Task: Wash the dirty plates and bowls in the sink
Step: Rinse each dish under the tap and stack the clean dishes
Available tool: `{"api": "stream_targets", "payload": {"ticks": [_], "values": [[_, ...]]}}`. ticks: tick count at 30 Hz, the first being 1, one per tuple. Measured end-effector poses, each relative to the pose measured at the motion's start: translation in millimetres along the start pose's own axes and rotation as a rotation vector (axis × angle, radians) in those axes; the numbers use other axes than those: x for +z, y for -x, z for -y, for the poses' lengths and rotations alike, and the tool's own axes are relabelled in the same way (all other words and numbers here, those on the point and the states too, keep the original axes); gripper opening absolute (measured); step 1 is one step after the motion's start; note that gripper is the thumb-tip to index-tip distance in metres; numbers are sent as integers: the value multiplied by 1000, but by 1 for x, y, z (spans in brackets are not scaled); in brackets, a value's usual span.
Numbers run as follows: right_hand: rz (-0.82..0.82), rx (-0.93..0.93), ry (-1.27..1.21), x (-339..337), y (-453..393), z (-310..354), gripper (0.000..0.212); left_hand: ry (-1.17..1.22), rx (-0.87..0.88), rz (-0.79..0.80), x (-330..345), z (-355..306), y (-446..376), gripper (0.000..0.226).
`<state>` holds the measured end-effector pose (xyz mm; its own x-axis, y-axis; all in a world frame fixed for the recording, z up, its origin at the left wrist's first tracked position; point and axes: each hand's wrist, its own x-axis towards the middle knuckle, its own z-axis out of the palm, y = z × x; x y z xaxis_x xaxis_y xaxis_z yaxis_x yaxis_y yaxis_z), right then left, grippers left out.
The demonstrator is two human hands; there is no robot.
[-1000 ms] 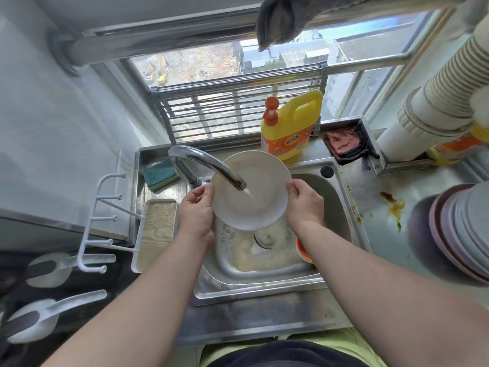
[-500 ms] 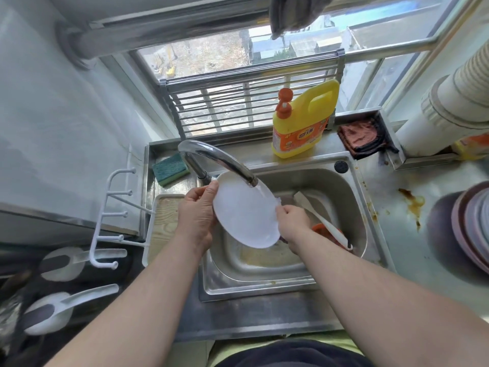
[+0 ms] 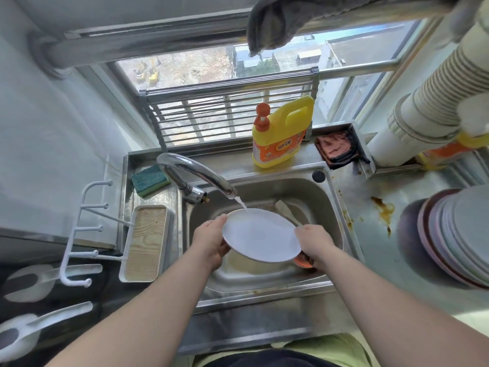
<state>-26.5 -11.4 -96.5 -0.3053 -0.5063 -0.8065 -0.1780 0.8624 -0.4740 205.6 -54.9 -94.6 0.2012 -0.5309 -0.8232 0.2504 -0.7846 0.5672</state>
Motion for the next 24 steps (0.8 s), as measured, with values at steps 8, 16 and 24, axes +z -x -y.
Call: {"api": "stream_targets", "payload": {"ticks": [8,16,24], "values": [[-252,-252,224,-37,16,18,27,-248,1,-35,24,26,-2,18],[-362,-475,383,-57,46,39,37,-205,-66,17,55,29,-2,15],[-351,-462,380,-49,43,31,39,-256,-37,54,44,19,0,26]]}}
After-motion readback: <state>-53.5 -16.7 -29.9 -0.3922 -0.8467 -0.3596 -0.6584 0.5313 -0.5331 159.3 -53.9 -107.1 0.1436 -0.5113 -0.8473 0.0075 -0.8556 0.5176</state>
